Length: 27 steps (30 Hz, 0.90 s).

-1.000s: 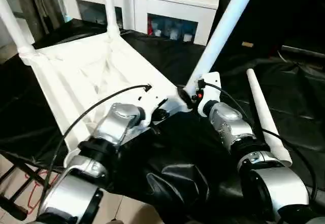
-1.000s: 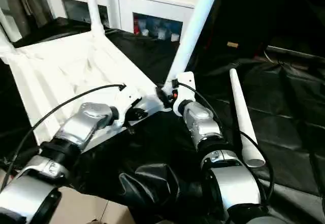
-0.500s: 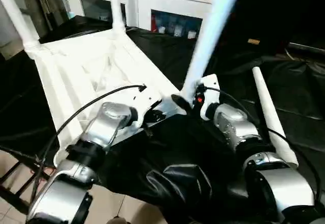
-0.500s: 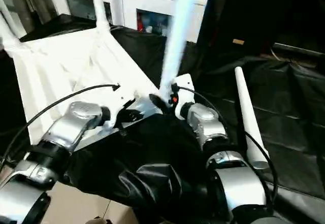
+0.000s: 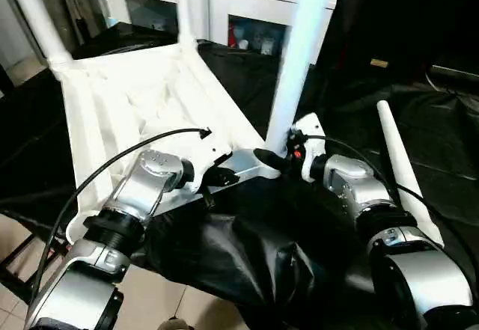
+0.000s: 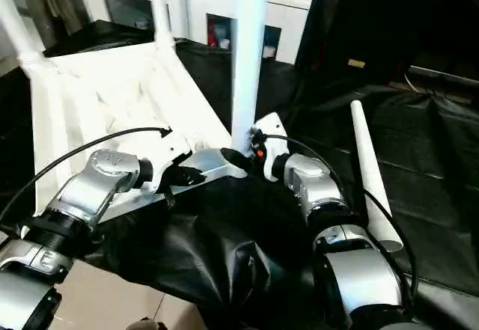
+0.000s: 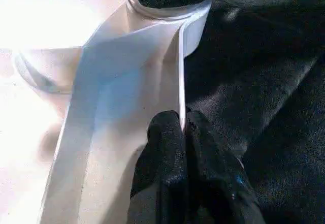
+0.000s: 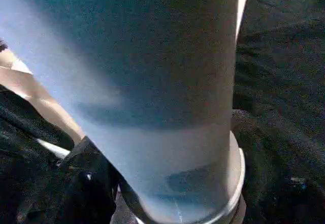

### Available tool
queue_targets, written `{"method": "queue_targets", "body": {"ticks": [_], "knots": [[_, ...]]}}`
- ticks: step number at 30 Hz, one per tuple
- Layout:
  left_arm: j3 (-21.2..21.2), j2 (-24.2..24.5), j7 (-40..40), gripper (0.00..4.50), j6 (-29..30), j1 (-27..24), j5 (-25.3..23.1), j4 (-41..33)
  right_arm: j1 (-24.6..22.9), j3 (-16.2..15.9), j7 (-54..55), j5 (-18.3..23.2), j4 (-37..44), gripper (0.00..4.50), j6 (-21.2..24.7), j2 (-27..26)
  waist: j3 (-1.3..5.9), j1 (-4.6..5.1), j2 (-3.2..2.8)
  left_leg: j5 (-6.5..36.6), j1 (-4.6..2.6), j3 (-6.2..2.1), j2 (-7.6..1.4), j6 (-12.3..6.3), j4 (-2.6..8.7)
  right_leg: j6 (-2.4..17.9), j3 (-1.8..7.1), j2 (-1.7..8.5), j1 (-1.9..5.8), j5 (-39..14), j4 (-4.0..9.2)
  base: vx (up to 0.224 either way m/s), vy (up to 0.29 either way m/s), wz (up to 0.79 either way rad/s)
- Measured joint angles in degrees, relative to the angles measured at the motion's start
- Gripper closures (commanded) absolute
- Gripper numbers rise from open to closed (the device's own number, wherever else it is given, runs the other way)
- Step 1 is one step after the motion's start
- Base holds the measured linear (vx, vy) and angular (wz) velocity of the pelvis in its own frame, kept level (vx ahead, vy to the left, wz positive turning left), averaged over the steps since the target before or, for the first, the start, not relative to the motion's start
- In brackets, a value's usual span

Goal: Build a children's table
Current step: Rotate leg to tighten

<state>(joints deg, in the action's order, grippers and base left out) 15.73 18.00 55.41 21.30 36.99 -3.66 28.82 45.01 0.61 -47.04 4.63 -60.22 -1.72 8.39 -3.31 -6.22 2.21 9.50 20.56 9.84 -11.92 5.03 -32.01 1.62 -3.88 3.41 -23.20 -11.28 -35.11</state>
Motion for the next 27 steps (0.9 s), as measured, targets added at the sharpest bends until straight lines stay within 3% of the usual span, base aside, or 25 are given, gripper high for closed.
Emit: {"method": "queue_targets", "body": {"ticks": [12, 22, 27], "knots": [[0.5, 4.9, 8.3, 4.50, -2.4, -2.8, 1.7, -2.8, -2.3, -0.6, -10.8, 1.1, 1.6, 1.78, 1.4, 0.8, 0.03, -0.29, 0.05, 0.0, -0.02, 0.00, -0.04, -0.01, -0.16, 0.0, -0.01, 0.00, 0.03, 0.0, -0.12, 0.000, 0.000, 0.00], [1.9, 8.7, 17.5, 4.50, -5.7, -3.7, 3.0, -2.9, -6.0, -3.4, -24.2, 1.9, 4.7, 1.78, 1.6, 3.4, 0.14, -1.92, 0.21, 0.0, -0.22, -0.02, -0.05, 0.00, -0.38, 0.0, -0.01, 0.01, 0.36, 0.0, -0.19, 0.000, 0.000, 0.00], [2.7, 10.1, 19.5, 4.50, -6.3, -4.5, 3.8, -4.0, -7.1, -4.7, -27.3, 1.9, 6.1, 1.78, 1.5, 3.8, 0.21, -2.08, 0.31, 0.0, -0.40, -0.06, -0.05, 0.00, -0.37, 0.0, -0.01, 0.02, 0.54, 0.0, -0.18, 0.000, 0.000, 0.00]]}}
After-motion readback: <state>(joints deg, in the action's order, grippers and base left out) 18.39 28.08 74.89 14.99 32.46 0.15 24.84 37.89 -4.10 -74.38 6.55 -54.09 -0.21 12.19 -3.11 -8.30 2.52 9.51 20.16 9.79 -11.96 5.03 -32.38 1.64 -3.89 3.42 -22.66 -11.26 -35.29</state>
